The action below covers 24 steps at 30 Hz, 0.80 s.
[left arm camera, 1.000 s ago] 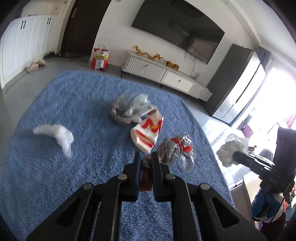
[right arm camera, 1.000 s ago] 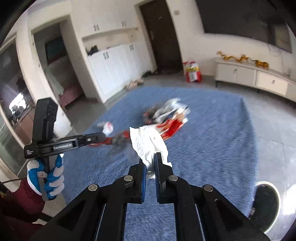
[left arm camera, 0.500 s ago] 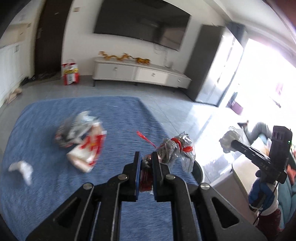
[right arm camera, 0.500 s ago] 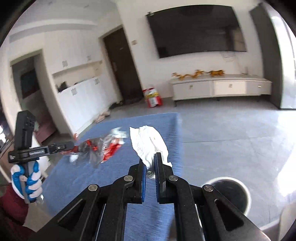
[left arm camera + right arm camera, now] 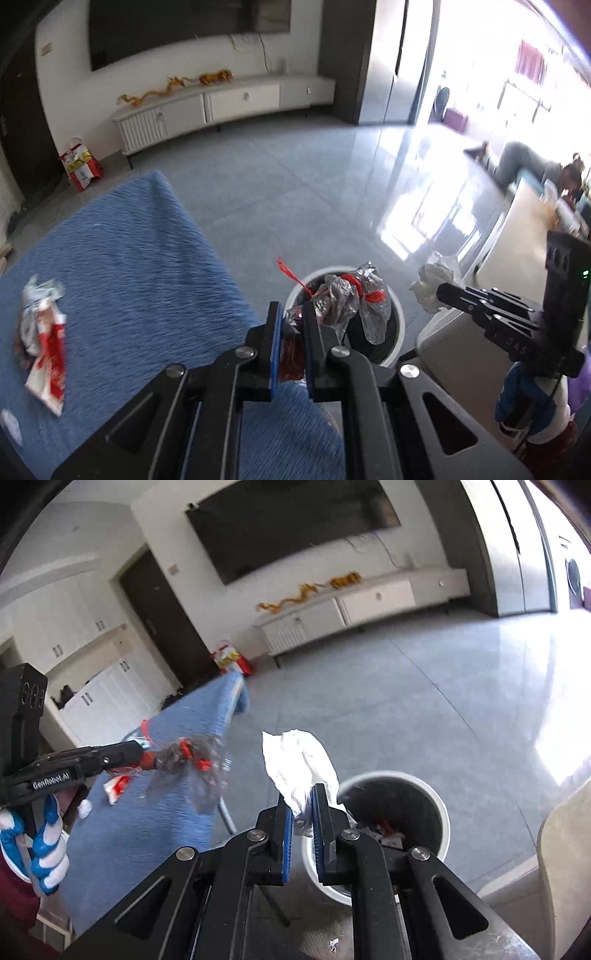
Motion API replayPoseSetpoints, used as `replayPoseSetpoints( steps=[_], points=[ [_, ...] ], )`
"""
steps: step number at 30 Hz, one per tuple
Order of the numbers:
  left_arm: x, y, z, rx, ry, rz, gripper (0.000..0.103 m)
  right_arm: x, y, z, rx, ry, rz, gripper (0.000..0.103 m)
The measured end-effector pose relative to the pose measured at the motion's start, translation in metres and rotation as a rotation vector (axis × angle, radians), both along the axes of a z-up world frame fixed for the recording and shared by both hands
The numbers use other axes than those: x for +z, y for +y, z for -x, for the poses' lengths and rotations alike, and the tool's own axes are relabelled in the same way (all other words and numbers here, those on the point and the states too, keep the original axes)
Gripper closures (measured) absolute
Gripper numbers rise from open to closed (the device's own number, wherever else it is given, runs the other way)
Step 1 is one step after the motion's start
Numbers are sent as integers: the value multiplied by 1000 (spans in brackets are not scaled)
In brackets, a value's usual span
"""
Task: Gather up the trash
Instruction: 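Carry the plastic wrapper and tissue over the white bin, then open both grippers to drop the wrapper and tissue into the bin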
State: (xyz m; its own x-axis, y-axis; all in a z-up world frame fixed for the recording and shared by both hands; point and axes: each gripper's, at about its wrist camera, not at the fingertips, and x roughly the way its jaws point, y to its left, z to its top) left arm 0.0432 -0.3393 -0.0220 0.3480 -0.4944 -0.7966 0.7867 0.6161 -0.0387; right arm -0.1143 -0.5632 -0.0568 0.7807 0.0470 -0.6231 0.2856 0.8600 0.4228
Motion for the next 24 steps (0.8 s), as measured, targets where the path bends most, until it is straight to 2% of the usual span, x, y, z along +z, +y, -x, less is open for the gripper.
replayPoseSetpoints(
  steps=[7,13,16,17,18,19,21,23,24],
  points=[
    [-56,-64,-8,-8,16,-142,93,-45,-26,-29,-14,82,-39,91],
    [-89,-96,-13,0,66,-184,92,-77,-45,-44,-32,142,-49,91],
    [-101,-106,-17,-2,99,-187,91,-88,-50,-49,-38,167,-40,84],
    [-103,-107,-19,-1,116,-185,90,-90,-51,-49,-44,176,-35,76],
    [-104,-109,-22,2,130,-182,89,-92,-52,-50,-51,186,-28,69],
    [-104,-109,-23,5,141,-176,87,-93,-53,-51,-54,192,-21,67],
    [-103,-105,-25,7,142,-163,71,-92,-54,-51,-60,194,-16,66],
    [-98,-102,-25,12,136,-147,64,-89,-55,-49,-68,191,-11,66],
    [-96,-100,-25,13,138,-141,64,-88,-55,-47,-71,190,-5,65]
  ],
)
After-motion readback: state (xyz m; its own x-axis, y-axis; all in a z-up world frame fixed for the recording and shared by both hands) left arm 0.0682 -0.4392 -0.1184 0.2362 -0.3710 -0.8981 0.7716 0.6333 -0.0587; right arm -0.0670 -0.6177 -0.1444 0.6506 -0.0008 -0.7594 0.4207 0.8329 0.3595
